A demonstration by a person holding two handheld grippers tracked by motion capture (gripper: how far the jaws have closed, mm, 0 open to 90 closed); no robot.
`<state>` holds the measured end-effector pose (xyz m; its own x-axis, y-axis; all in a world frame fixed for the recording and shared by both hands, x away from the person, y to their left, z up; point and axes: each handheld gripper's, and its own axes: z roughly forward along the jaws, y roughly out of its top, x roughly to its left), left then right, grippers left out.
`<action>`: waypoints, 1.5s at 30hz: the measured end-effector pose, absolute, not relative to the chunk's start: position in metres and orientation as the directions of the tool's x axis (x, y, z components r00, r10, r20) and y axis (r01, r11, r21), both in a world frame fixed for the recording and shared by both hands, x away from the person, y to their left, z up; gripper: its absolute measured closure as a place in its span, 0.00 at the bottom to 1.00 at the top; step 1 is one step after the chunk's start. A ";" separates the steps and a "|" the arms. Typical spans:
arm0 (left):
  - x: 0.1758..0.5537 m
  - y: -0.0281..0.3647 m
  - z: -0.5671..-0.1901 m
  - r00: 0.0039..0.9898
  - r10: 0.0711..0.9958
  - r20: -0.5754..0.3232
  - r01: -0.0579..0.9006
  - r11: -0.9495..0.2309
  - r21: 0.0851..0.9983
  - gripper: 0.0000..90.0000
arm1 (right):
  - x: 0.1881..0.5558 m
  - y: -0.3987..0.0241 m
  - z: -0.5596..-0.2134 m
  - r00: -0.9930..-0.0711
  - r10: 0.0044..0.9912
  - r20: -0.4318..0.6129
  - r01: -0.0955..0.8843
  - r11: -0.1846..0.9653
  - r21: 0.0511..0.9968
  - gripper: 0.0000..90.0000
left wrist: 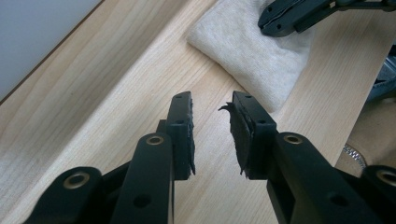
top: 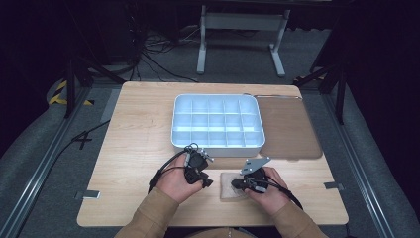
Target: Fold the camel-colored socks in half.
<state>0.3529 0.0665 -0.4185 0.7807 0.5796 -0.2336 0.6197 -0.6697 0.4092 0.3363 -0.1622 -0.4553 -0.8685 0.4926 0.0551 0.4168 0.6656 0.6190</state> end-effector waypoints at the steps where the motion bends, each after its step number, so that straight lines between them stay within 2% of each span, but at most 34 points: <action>1: 0.353 0.066 -0.419 0.785 0.574 -0.234 0.615 -0.672 0.413 0.79 | 0.336 -0.162 -0.457 -0.868 0.493 0.064 0.424 0.666 0.614 0.99; 18: 0.356 0.040 -0.448 0.815 0.538 -0.217 0.579 -0.727 0.369 0.87 | 0.338 -0.165 -0.460 -0.870 0.485 0.086 0.427 0.656 0.622 0.99; 45: 0.358 0.024 -0.444 0.842 0.504 -0.193 0.536 -0.739 0.408 0.87 | 0.334 -0.168 -0.463 -0.867 0.493 0.072 0.416 0.635 0.651 0.99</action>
<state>0.3585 0.0242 -0.4438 0.8417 0.5043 -0.1930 0.5363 -0.7391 0.4076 0.3336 -0.1676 -0.4629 -0.8668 0.4934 0.0721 0.4155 0.6349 0.6513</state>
